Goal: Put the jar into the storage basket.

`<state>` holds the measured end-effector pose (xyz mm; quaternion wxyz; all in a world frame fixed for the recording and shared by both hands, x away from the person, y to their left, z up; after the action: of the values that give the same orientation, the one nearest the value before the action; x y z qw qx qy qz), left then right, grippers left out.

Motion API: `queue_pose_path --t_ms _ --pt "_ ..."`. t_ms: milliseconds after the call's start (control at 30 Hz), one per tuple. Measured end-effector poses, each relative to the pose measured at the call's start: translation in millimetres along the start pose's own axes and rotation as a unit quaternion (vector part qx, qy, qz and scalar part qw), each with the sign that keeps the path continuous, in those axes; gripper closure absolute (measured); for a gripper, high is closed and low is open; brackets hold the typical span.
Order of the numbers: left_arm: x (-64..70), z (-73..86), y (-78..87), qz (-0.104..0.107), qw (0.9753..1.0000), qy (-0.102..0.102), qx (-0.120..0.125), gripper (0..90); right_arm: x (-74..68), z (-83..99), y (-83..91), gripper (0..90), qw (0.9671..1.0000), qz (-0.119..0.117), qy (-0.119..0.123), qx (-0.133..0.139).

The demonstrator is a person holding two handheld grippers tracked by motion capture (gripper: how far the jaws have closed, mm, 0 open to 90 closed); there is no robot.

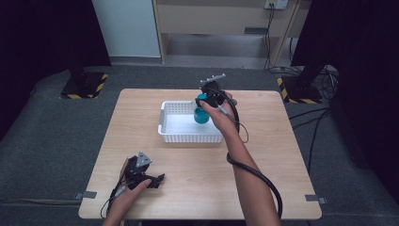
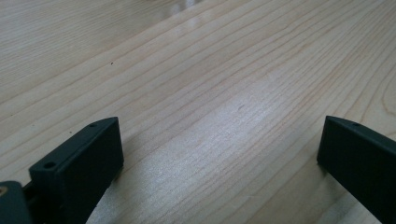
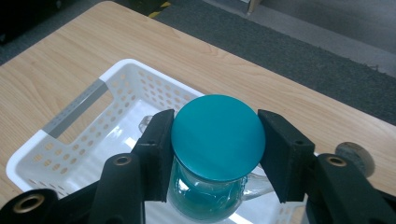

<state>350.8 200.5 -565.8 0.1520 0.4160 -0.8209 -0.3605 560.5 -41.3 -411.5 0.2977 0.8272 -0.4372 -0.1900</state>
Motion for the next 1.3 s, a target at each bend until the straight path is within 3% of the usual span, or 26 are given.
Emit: queue_pose_path --t_ms 800,1300 --pt "0.0 0.0 0.0 0.0 1.0 0.0 0.0 0.0 -14.0 8.0 -18.1 48.4 0.9997 0.001 0.013 -0.02" --pt "0.1 0.0 0.1 -0.001 1.0 0.0 0.0 0.0 -17.3 15.8 -25.1 48.4 0.9996 -0.002 0.008 -0.027"
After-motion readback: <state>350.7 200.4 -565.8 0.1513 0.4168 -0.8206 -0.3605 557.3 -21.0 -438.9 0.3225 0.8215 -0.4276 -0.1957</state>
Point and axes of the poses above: each handheld gripper's, and its own axes: y roughly backward along the jaws, z roughly out of its underside, x roughly to its right, the point moved 3 cm from there along -y, roughly forward along the jaws, and after that the axes turned 4 degrees about -y, right-handed, at the moved point
